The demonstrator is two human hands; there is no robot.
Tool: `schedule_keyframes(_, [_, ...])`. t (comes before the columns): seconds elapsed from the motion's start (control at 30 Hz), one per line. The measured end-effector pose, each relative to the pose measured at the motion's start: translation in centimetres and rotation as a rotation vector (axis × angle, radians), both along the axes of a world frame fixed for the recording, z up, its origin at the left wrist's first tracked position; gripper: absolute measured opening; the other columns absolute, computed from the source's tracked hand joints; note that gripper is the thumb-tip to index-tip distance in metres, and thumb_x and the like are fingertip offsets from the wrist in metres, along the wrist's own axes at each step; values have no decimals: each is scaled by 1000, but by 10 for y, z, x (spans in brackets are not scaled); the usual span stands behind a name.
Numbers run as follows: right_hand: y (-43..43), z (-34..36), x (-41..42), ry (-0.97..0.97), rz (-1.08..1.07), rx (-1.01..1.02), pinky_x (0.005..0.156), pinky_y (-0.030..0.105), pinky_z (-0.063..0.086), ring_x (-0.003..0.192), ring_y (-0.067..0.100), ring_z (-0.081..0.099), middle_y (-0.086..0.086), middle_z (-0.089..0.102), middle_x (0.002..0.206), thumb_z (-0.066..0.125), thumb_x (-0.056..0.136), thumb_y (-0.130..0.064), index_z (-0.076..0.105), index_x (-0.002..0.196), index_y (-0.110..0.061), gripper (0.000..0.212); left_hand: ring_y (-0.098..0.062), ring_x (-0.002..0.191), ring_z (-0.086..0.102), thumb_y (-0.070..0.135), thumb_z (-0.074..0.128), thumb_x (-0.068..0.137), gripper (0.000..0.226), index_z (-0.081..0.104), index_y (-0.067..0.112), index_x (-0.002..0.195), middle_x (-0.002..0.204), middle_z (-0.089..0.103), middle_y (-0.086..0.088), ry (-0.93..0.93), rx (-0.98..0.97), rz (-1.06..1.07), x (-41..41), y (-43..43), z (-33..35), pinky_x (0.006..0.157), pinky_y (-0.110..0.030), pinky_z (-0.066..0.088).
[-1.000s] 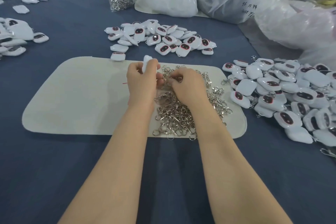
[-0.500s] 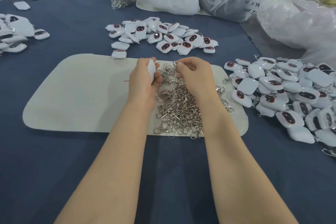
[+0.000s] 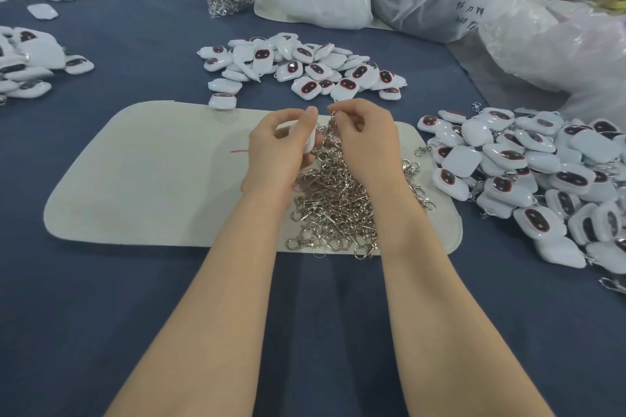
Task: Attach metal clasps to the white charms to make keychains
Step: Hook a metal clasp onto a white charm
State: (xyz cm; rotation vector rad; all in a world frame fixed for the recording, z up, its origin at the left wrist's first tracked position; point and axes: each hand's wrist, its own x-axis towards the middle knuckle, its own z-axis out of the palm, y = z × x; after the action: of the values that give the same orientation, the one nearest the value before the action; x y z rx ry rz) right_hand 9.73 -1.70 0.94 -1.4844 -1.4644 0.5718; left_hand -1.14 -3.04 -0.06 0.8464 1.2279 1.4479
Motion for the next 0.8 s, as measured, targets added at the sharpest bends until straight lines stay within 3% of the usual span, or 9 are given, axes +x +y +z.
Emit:
schedule_keyframes(0.1, [-1,1,0,13,9,7,69,12,44,78,6,59,-7,65,86,51,95,-11,68,104,-18,21,0,52,57,25,68,87,15,64,17,99,86,64,-4,30,-12,8,-1,2,-2,46,-14,44])
schedule_keyframes(0.2, [0,0,-1,29,25,8,75,13,45,84,6,59,-7,65,92,50,95,-10,64,109,-20,22,-11,68,59,19,69,86,15,62,17,99,97,64,-10,-41,-56,-9,-2,4,-2,48,-15,44])
schedule_keyframes(0.27, [-1,0,-1,47,34,15,68,6,41,79,2,57,-12,61,86,51,94,-10,59,107,-22,19,-12,72,59,20,71,84,19,62,14,100,94,64,-7,-55,-87,-26,-2,5,-2,49,-17,45])
schedule_keyframes(0.4, [-2,0,-1,78,38,34,64,2,40,72,-4,53,-15,57,82,56,92,-11,52,94,-24,14,-12,63,55,17,72,80,16,56,17,81,74,61,0,-16,-124,-37,-2,5,-1,53,-23,45])
schedule_keyframes(0.5, [-2,1,-3,58,56,41,66,4,41,72,-3,52,-13,58,83,57,90,-8,55,90,-21,13,-11,58,52,16,68,80,17,53,21,76,65,56,5,163,-40,5,1,3,-2,58,-27,44])
schedule_keyframes(0.6, [-2,1,-6,24,94,29,67,4,42,76,2,54,-9,60,86,56,89,-4,58,89,-18,15,-2,61,55,23,66,85,9,61,26,78,72,61,11,371,97,13,3,-2,-1,65,-25,47])
schedule_keyframes(0.8, [-5,2,-7,-32,131,32,65,1,39,72,-3,53,-11,59,82,54,90,-2,59,88,-18,17,-15,71,56,20,63,88,10,68,13,83,70,60,9,517,156,37,2,-1,-2,73,-35,49])
